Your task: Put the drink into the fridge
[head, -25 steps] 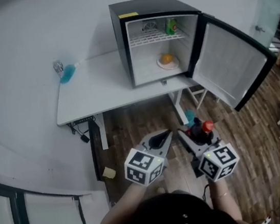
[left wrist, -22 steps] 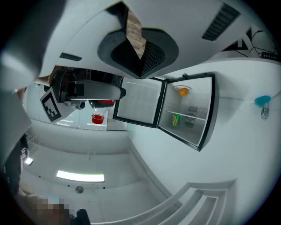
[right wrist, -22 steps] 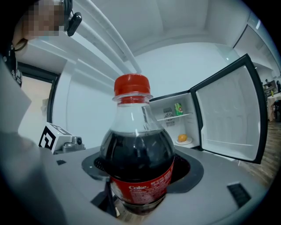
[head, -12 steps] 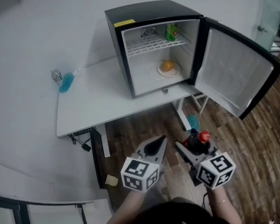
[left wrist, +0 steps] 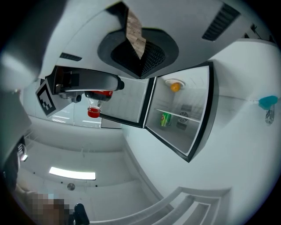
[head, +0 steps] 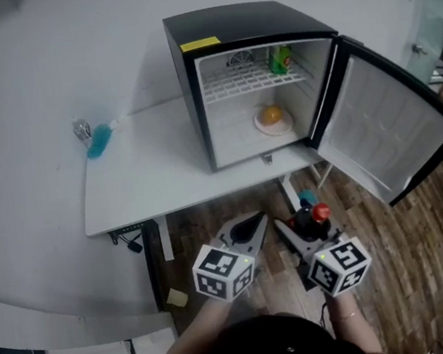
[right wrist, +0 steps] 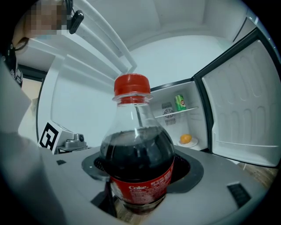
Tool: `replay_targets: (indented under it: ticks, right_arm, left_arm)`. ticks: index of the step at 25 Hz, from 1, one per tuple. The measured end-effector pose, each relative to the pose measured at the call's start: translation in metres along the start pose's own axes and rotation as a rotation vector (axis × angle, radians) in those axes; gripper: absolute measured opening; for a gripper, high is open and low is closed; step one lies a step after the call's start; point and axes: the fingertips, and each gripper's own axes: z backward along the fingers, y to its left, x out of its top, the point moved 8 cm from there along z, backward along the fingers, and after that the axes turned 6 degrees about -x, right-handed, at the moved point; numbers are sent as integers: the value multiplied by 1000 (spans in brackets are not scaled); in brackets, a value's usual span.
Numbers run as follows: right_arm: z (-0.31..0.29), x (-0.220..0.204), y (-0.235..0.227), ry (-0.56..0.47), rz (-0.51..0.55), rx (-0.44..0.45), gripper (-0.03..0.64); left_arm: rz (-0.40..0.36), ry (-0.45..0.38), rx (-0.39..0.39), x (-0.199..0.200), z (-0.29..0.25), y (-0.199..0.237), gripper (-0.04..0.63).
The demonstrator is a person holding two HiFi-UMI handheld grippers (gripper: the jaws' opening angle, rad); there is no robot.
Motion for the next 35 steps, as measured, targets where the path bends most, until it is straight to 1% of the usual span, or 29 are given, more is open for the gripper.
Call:
replay_targets:
  ticks: [4, 15, 21, 28, 35]
  right_arm:
    - [-33, 11, -7, -2, -2, -13, 330]
    - [-99, 32, -32, 16, -22, -61, 328]
    - [-135, 37, -43, 17, -21, -72, 330]
    - [-174, 41, -56, 9, -35, -83, 330]
    - [-199, 43, -63, 16, -14, -81, 328]
  left_arm:
    - [6, 12, -11, 11, -17, 31, 6]
    - [5, 66, -59, 31, -55, 91, 6]
    - [-6, 68, -80, 39, -72, 120, 6]
    - [-12, 62, -76, 48, -85, 159, 6]
    - [-5, 77, -84, 47, -100, 179, 6]
